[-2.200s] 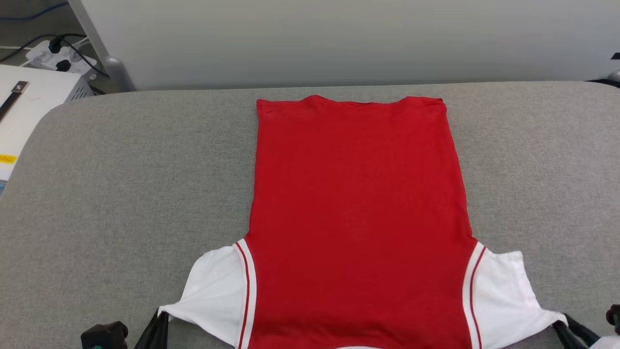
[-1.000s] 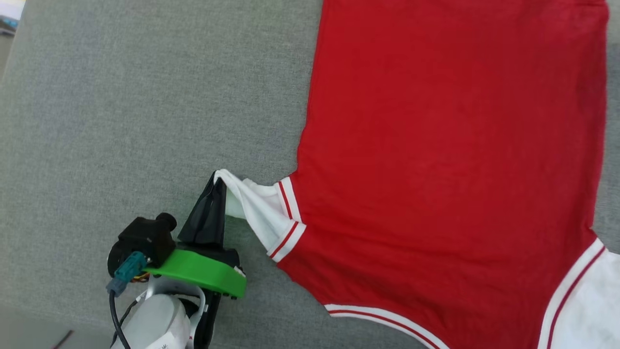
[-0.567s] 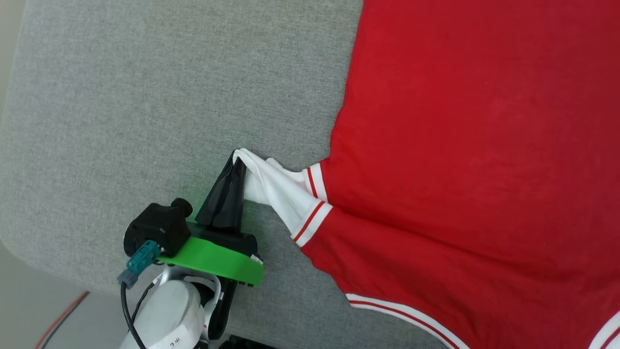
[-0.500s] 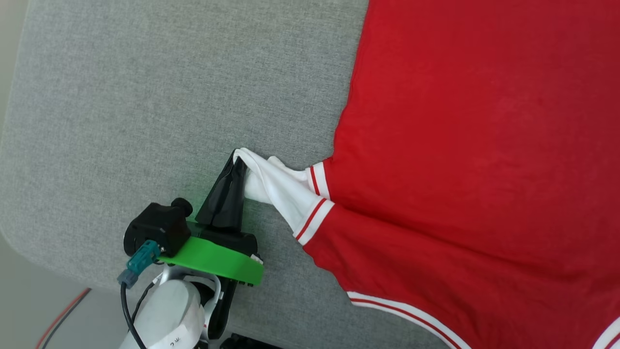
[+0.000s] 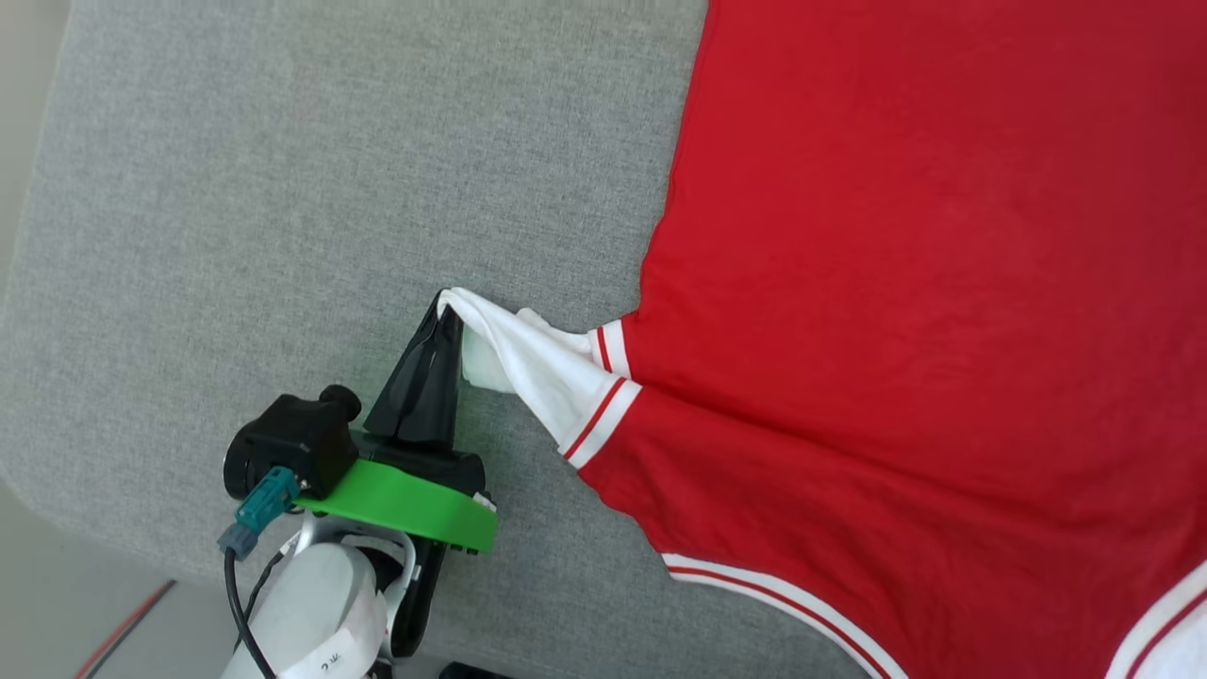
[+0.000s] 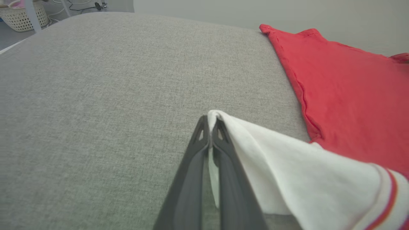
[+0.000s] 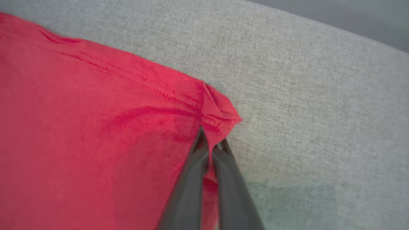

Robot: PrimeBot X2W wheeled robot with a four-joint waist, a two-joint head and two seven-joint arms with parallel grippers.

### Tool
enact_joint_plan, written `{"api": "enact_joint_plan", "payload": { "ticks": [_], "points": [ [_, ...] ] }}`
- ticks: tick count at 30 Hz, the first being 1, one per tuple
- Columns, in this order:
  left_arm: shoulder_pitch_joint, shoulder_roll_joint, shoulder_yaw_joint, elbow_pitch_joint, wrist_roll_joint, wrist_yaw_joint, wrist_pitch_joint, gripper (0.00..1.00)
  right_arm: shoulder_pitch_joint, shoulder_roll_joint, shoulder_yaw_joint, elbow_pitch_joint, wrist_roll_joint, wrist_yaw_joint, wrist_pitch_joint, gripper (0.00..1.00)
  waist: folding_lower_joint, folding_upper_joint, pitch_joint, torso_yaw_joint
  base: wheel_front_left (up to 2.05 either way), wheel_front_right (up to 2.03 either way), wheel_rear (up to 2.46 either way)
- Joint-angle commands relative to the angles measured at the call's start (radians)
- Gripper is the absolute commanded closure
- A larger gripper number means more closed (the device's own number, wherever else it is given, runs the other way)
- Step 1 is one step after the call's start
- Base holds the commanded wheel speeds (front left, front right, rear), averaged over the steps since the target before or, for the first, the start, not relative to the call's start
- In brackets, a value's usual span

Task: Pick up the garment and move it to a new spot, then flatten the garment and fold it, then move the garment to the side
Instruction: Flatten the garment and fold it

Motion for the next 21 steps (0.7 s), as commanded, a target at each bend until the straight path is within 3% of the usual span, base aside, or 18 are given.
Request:
{"api": "enact_joint_plan", "payload": {
  "ticks": [1, 8, 9, 15, 21],
  "points": [
    [0.015, -0.006, 0.007, 0.006, 0.007, -0.004, -0.006, 1.00, 0.038, -0.006, 0.021, -0.006, 0.015, -0.001, -0.022, 1.00, -0.0001, 0.0000, -0.057, -0.024, 0.00, 0.00, 0.00],
    [0.082, 0.010, 0.018, 0.021, 0.012, 0.005, -0.006, 1.00, 0.160, -0.122, 0.131, -0.130, 0.127, -0.001, -0.132, 1.00, -0.0001, 0.0000, -0.198, -0.071, 0.00, 0.00, 0.00],
    [0.110, 0.022, 0.024, 0.021, 0.008, 0.013, 0.000, 1.00, 0.242, -0.183, 0.160, -0.194, 0.168, -0.001, -0.171, 1.00, -0.0001, 0.0000, -0.243, -0.093, 0.00, 0.00, 0.00],
    [0.167, 0.046, 0.040, 0.025, -0.002, 0.032, 0.014, 1.00, 0.433, -0.265, 0.154, -0.307, 0.241, -0.001, -0.254, 1.00, -0.0001, 0.0000, -0.319, -0.144, 0.00, 0.00, 0.00],
    [0.213, 0.066, 0.056, 0.026, -0.013, 0.048, 0.024, 1.00, 0.637, -0.292, 0.101, -0.362, 0.283, -0.001, -0.290, 1.00, -0.0001, 0.0000, -0.367, -0.198, 0.00, 0.00, 0.00]
  ]
}}
